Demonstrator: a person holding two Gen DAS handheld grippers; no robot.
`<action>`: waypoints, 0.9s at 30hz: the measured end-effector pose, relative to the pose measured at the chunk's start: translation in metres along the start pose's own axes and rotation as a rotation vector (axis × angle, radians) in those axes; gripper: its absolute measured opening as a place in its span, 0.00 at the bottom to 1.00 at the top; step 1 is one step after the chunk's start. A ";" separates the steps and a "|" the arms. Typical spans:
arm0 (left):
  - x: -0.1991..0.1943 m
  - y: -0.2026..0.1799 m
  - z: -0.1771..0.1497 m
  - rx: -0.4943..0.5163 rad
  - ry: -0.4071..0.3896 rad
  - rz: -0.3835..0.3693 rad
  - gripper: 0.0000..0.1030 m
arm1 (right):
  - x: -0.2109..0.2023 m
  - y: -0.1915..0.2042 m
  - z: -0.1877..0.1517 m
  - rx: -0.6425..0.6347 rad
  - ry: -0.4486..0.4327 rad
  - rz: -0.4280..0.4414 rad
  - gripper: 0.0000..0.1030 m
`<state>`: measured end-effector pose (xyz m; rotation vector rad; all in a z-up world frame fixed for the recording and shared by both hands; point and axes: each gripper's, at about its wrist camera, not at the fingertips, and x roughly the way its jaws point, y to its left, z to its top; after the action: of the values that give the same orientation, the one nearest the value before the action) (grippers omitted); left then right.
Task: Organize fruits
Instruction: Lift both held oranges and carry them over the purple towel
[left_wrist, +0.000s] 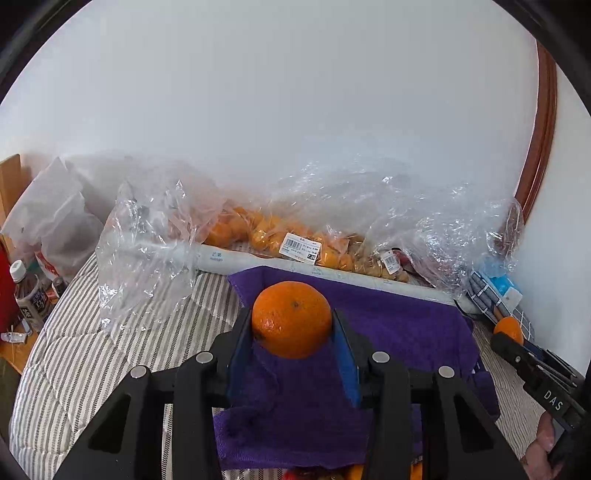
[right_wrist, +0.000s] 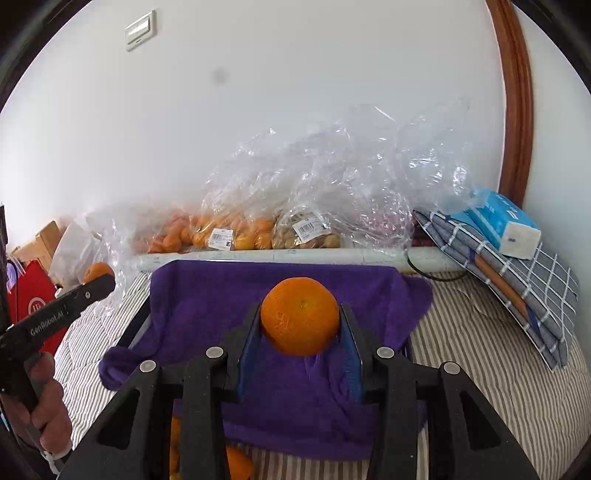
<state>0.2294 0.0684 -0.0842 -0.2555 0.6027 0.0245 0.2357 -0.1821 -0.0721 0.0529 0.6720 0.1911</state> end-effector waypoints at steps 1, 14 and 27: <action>0.004 0.003 -0.002 -0.009 0.005 -0.005 0.39 | 0.005 0.000 0.000 -0.002 0.003 0.002 0.39; 0.042 0.022 -0.024 -0.088 0.116 -0.032 0.39 | 0.054 -0.018 -0.027 0.017 0.115 0.001 0.39; 0.053 0.011 -0.033 -0.051 0.161 -0.025 0.39 | 0.073 -0.015 -0.038 -0.006 0.178 -0.016 0.39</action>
<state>0.2534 0.0686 -0.1428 -0.3164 0.7592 -0.0050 0.2701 -0.1832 -0.1486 0.0250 0.8492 0.1837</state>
